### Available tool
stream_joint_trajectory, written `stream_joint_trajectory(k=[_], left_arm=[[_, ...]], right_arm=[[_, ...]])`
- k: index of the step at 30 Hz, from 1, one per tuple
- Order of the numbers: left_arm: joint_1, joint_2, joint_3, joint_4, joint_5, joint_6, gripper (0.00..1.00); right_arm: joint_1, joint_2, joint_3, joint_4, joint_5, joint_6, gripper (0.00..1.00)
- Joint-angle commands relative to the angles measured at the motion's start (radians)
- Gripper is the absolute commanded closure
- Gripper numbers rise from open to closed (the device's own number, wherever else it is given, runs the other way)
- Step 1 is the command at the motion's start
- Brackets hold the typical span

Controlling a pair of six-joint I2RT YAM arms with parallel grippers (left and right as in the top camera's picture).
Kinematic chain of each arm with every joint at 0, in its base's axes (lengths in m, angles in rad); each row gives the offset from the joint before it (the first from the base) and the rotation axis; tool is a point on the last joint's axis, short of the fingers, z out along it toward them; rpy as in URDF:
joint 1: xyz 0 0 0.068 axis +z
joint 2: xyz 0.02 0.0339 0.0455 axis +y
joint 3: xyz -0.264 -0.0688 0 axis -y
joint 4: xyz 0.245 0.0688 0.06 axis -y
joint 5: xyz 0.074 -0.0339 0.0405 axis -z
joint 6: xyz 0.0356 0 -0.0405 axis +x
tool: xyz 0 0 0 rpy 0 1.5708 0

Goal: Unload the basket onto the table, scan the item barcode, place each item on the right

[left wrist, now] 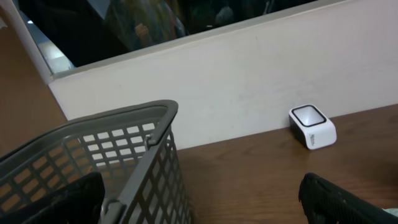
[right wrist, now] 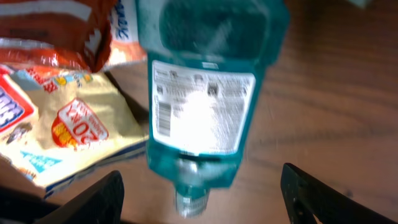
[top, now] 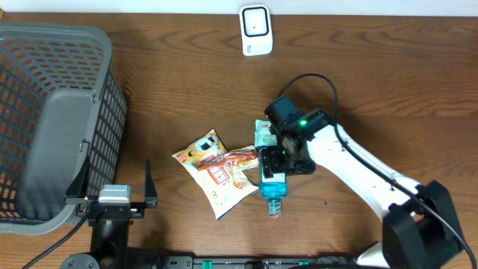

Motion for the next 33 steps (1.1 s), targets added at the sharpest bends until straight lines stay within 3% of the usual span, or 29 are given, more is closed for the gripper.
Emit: stream_joint_trajectory(k=[1,4,5,6,10,13,24,27,30,33], left_arm=[[-0.004,-0.003,0.005,0.005,0.013,-0.017,0.0],[-0.004,-0.003,0.005,0.005,0.013,-0.017,0.0],[-0.004,-0.003,0.005,0.005,0.013,-0.017,0.0],[-0.004,-0.004,0.005,0.005,0.013,-0.017,0.0],[-0.004,-0.003,0.005,0.005,0.013,-0.017,0.0],[-0.004,-0.004,0.005,0.001,0.013,-0.017,0.0],[-0.004,-0.003,0.005,-0.002,0.013,-0.016,0.0],[-0.004,-0.003,0.005,-0.002,0.013,-0.016,0.0],[-0.004,-0.004,0.005,-0.002,0.013,-0.017,0.0],[-0.004,-0.003,0.005,-0.002,0.013,-0.017,0.0]], right_arm=[[-0.004,-0.119,0.006,-0.02,0.008,0.039,0.23],[-0.004,-0.246,-0.037,-0.012,0.017,0.032,0.14],[-0.003,-0.291,-0.072,0.006,0.017,0.032,0.02],[-0.003,-0.385,-0.185,0.071,0.002,0.042,0.01],[-0.003,-0.467,-0.417,0.364,-0.185,0.054,0.01],[-0.003,-0.449,-0.52,0.528,-0.221,0.055,0.01],[-0.001,-0.231,-0.572,0.584,-0.095,0.077,0.01],[0.003,-0.152,-0.572,0.61,-0.11,0.077,0.05],[0.004,-0.07,-0.572,0.644,-0.109,0.076,0.23],[0.004,-0.043,-0.572,0.66,-0.114,0.066,0.32]])
